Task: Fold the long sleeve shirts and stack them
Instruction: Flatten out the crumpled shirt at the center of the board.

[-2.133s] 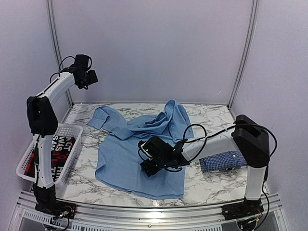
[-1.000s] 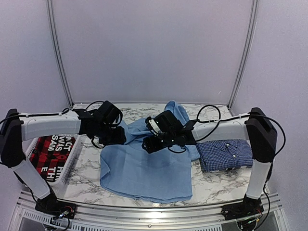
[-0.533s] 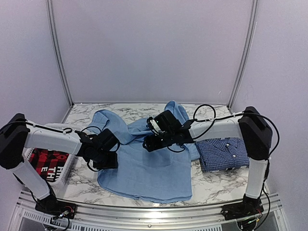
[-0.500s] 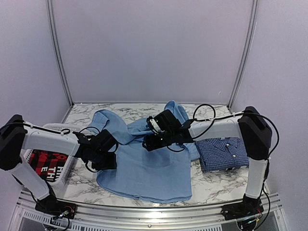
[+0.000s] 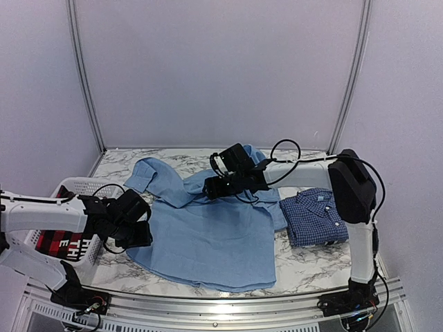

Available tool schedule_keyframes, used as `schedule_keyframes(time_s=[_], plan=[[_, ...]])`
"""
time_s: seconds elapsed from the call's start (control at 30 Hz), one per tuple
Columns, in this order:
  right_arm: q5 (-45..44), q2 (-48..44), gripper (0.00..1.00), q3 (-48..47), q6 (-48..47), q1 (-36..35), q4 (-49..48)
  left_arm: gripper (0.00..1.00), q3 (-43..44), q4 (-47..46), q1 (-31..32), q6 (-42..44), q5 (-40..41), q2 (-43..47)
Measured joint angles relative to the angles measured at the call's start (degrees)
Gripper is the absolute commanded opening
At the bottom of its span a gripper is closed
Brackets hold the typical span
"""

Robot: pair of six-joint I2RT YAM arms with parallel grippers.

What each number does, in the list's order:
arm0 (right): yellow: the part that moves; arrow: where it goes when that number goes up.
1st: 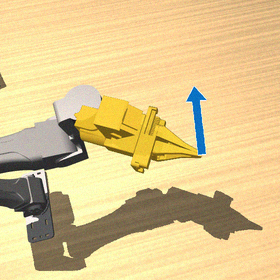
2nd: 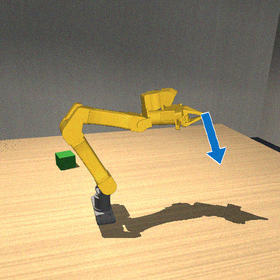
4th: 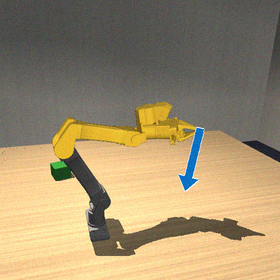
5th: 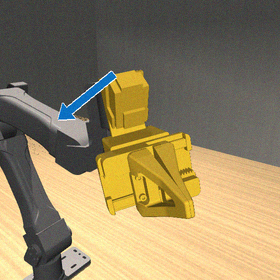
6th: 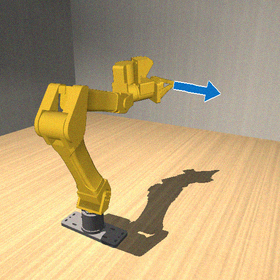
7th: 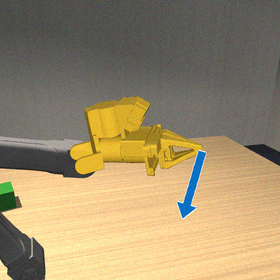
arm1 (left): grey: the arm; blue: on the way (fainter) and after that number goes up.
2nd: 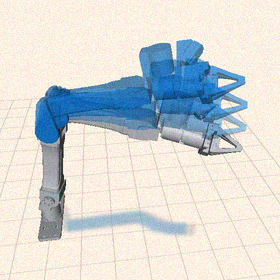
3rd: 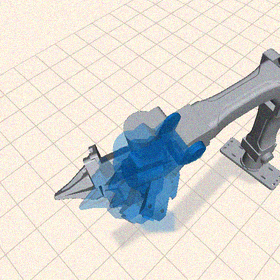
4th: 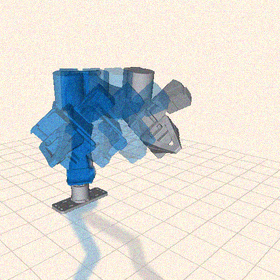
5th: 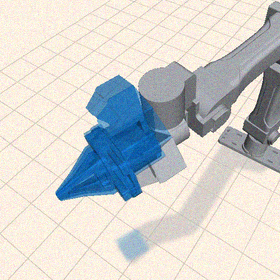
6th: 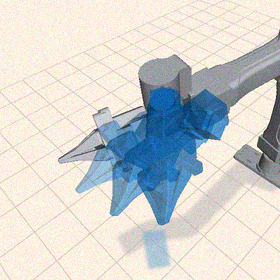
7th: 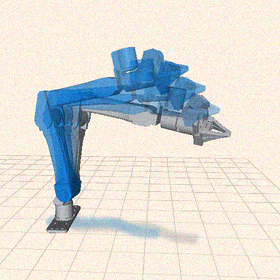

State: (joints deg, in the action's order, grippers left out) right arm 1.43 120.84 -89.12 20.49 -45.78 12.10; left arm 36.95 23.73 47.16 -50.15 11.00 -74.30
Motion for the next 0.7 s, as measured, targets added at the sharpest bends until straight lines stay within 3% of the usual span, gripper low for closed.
schedule_keyframes(time_s=[0.23,0.7], plan=[[-5.01,2.89,0.73,-5.25,-2.62,0.37,3.39,0.45,6.56,-1.84,0.0,1.97,-0.66,-3.1],[-11.28,2.08,0.82,-4.26,-5.81,1.31,6.88,0.45,5.31,-9.09,1.01,4.33,-5.51,-12.04]])
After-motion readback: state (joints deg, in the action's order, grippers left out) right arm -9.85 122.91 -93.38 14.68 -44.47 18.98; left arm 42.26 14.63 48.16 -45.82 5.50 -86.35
